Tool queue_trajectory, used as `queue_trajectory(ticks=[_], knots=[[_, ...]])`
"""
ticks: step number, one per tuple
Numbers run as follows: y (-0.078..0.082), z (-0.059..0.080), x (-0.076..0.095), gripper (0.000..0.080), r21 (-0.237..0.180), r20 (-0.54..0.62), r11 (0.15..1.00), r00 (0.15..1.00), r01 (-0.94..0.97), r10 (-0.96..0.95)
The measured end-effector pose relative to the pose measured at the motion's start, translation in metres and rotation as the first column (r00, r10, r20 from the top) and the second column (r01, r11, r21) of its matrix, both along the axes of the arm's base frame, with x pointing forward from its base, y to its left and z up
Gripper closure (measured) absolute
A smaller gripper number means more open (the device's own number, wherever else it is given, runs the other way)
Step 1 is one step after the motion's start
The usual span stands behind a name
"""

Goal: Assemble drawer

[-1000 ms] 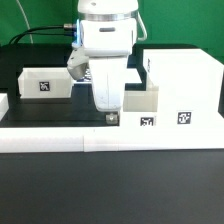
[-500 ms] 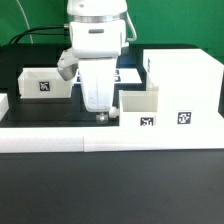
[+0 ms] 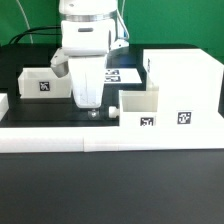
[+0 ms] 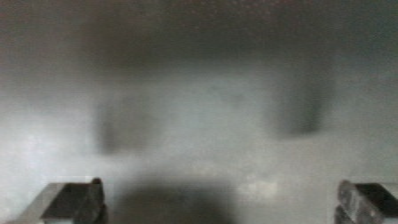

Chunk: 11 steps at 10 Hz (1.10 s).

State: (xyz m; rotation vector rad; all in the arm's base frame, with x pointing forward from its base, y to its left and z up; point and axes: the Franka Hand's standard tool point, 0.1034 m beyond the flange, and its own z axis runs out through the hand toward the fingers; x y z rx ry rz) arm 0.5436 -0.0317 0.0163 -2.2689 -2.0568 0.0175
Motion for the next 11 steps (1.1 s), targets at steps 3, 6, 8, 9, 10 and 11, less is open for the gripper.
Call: queue_trajectory(ticks=[3, 6, 8, 9, 10, 11], knots=[[0.015, -0.001, 0.000, 0.0150, -0.001, -0.006, 0.999, 0.999, 0.043, -0.043], [0.024, -0.001, 0.001, 0.0150, -0.012, -0.008, 0.995, 0.995, 0.095, -0.095], [0.029, 0.000, 0.002, 0.0150, -0.017, -0.008, 0.991, 0.991, 0.133, -0.133], [0.039, 0.001, 0.004, 0.0150, -0.013, -0.005, 0.992, 0.992, 0.127, -0.127], [0.047, 0.002, 0.005, 0.0150, -0.011, -0.006, 0.993, 0.993, 0.118, -0.118], [0.051, 0.003, 0.006, 0.0150, -0.013, -0.011, 0.994, 0.994, 0.112, -0.112]])
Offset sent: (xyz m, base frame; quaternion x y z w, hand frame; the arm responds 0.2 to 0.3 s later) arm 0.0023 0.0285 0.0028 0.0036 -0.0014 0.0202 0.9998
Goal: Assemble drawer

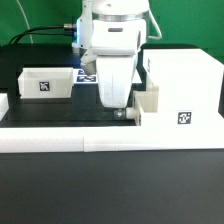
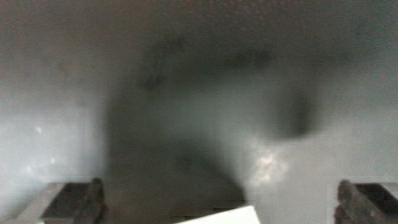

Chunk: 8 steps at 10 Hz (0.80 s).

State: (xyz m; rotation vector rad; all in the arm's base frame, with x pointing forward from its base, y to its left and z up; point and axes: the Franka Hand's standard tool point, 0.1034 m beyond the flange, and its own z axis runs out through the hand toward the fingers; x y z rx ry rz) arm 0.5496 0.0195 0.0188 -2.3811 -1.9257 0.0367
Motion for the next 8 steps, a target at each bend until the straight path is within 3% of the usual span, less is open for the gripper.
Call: queue_trajectory(ticks=[8], knots=[[0.0079, -0.0040, -0.0018, 0.0150, 0.006, -0.028, 0.999, 0.998, -0.051, 0.051]])
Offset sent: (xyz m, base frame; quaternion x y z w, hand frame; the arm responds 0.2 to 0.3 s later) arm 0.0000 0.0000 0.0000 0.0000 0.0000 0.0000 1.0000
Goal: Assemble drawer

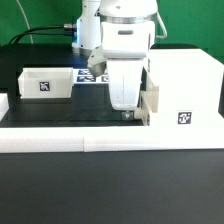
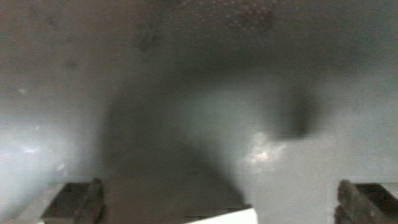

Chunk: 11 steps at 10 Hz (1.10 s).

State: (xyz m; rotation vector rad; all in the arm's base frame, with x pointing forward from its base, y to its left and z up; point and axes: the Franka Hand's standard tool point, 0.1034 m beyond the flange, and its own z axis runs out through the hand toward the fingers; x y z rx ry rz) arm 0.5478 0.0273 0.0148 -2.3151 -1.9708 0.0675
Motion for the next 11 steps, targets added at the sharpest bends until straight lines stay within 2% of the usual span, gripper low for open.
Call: queue_trajectory(ticks=[4, 6, 7, 8, 10, 11], knots=[[-0.002, 0.000, 0.001, 0.0150, -0.002, 0.002, 1.000, 1.000, 0.010, -0.010], [-0.011, 0.001, 0.001, 0.0150, -0.003, 0.005, 1.000, 1.000, 0.013, -0.013], [-0.021, 0.005, -0.001, 0.0150, -0.004, 0.016, 1.000, 0.999, 0.029, -0.029], [-0.032, 0.010, -0.005, 0.0150, -0.007, 0.037, 0.999, 0.998, 0.049, -0.048], [-0.055, 0.020, -0.027, 0.0150, -0.016, 0.068, 0.996, 0.994, 0.091, -0.089], [-0.060, 0.021, -0.038, 0.0150, -0.017, 0.071, 0.995, 0.992, 0.102, -0.101]])
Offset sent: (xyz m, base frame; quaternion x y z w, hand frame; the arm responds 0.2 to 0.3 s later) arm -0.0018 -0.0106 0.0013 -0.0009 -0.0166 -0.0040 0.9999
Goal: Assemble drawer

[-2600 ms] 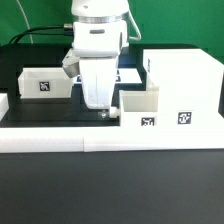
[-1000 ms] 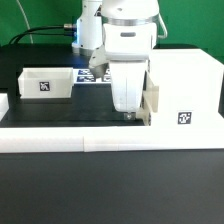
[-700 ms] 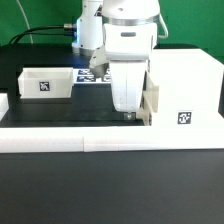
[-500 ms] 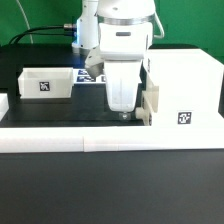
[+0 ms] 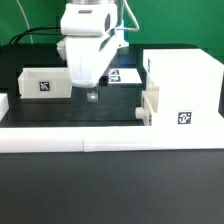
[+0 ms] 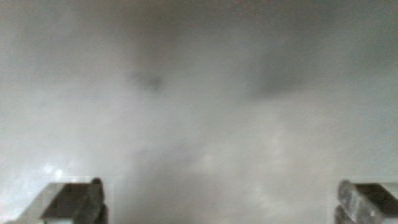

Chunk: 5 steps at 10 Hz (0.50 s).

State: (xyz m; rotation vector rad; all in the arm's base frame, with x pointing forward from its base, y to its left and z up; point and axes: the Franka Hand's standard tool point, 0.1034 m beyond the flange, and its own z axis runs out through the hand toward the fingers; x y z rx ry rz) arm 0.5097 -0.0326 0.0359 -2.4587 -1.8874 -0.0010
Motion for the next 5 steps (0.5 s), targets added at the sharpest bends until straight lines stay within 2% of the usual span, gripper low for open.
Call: queue_trajectory(ticks=[3, 5], knots=[[-0.016, 0.010, -0.023, 0.0150, -0.011, 0.018, 1.000, 0.999, 0.027, -0.027], [-0.014, 0.008, -0.022, 0.0150, -0.009, 0.016, 0.999, 0.999, 0.040, -0.040]])
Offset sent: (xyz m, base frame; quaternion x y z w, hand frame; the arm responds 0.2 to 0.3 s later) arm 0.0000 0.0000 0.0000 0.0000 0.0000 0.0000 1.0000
